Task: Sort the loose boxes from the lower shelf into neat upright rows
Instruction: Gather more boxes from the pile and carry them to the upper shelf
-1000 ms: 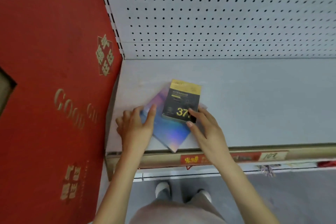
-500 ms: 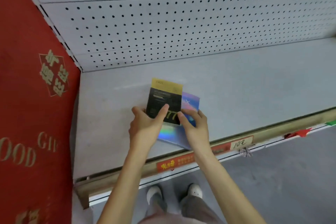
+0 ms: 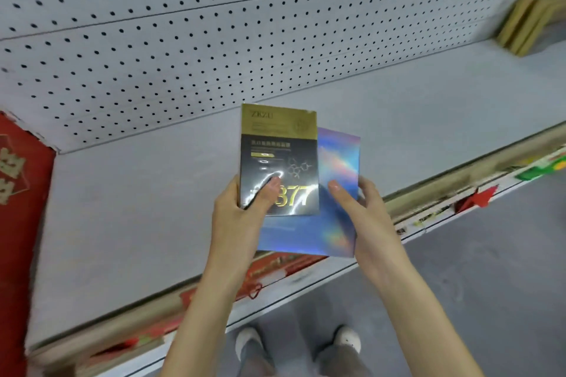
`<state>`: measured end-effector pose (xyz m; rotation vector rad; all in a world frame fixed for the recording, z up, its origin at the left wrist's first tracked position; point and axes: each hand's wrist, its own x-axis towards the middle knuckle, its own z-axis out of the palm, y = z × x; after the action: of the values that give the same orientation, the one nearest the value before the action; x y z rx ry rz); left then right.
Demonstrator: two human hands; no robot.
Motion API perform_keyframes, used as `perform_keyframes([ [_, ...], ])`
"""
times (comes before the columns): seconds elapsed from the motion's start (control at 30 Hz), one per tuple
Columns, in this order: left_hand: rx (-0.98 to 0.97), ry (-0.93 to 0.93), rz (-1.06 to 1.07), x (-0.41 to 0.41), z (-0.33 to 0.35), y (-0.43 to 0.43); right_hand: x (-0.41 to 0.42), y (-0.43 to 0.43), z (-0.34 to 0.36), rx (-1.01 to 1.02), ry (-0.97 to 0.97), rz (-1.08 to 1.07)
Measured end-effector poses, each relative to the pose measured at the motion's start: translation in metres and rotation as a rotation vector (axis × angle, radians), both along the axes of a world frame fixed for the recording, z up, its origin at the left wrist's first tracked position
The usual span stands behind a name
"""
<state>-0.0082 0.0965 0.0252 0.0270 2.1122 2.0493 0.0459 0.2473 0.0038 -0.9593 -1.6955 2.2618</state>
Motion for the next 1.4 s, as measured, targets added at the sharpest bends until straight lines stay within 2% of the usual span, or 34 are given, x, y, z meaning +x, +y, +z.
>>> perform_keyframes([
  [0.1, 0.029, -0.003, -0.012, 0.025, -0.003, 0.057, 0.041, 0.053, -0.002, -0.136, -0.010, 0.042],
  [0.2, 0.054, -0.054, -0.058, 0.049, -0.007, 0.123, 0.080, 0.115, -0.004, -0.111, 0.005, -0.032],
  [0.37, 0.031, -0.134, -0.128, 0.083, -0.016, 0.229, 0.144, 0.221, -0.008, 0.015, 0.044, -0.305],
  [0.5, 0.054, -0.208, -0.250, 0.099, -0.016, 0.299, 0.200, 0.288, -0.007, -0.020, 0.028, -0.549],
  [0.6, 0.041, -0.255, -0.318, 0.106, -0.015, 0.347, 0.223, 0.332, -0.009, -0.063, 0.047, -0.632],
  [0.87, 0.015, -0.246, -0.364, 0.078, -0.024, 0.462, 0.213, 0.441, -0.011, -0.043, 0.091, -0.699],
  [1.2, 0.033, -0.203, -0.232, -0.001, -0.044, 0.645, 0.130, 0.635, -0.002, 0.046, 0.064, -0.624],
  [1.4, 0.014, -0.144, -0.201, -0.022, -0.044, 0.711, 0.090, 0.728, -0.006, 0.042, 0.060, -0.576],
])
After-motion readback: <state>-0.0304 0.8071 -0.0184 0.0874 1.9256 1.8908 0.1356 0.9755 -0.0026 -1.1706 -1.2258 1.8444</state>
